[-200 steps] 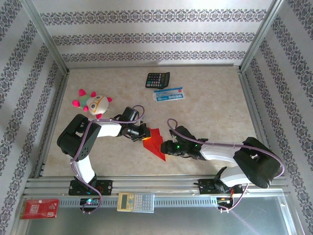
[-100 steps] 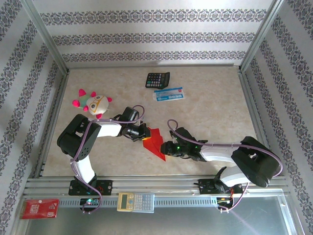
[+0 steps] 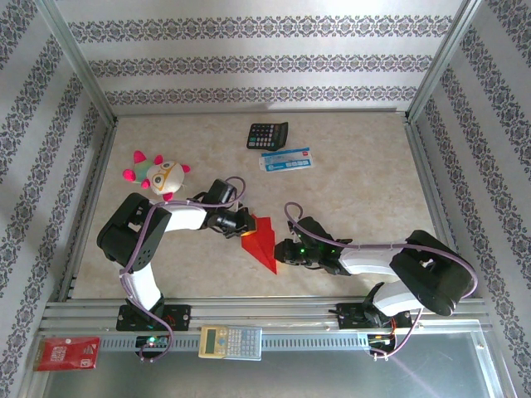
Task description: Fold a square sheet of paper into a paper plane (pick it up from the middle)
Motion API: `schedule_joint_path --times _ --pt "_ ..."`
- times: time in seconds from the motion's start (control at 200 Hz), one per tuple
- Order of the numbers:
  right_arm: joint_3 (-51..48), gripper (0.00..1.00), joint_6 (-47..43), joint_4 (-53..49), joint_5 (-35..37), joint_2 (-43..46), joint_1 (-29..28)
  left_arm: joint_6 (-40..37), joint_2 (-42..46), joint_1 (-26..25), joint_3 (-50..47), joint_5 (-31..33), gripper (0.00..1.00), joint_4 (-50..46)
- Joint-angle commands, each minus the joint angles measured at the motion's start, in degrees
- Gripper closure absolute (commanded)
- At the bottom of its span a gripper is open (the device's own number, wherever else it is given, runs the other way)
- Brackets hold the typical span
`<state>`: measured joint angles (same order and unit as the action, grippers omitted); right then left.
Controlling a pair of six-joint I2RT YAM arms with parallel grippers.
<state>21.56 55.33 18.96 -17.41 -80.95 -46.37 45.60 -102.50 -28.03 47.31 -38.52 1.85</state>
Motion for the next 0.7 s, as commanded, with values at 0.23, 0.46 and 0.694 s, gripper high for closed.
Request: schedule_joint_path --times 0.23,0.46,0.694 --pt "-1.15 1.00 -1.22 0.50 0.77 2.72 1.59 -2.09 2.69 1.12 4.80 0.87 0.86 -5.89" --pt "-0.87 1.00 -3.84 -10.86 2.74 11.88 8.51 0.68 10.25 4.95 5.60 -2.53 0.69 -6.41" --pt "15.20 1.00 -21.88 -45.47 12.61 27.04 21.09 2.05 19.75 9.39 5.62 -2.65 0.68 -10.71"
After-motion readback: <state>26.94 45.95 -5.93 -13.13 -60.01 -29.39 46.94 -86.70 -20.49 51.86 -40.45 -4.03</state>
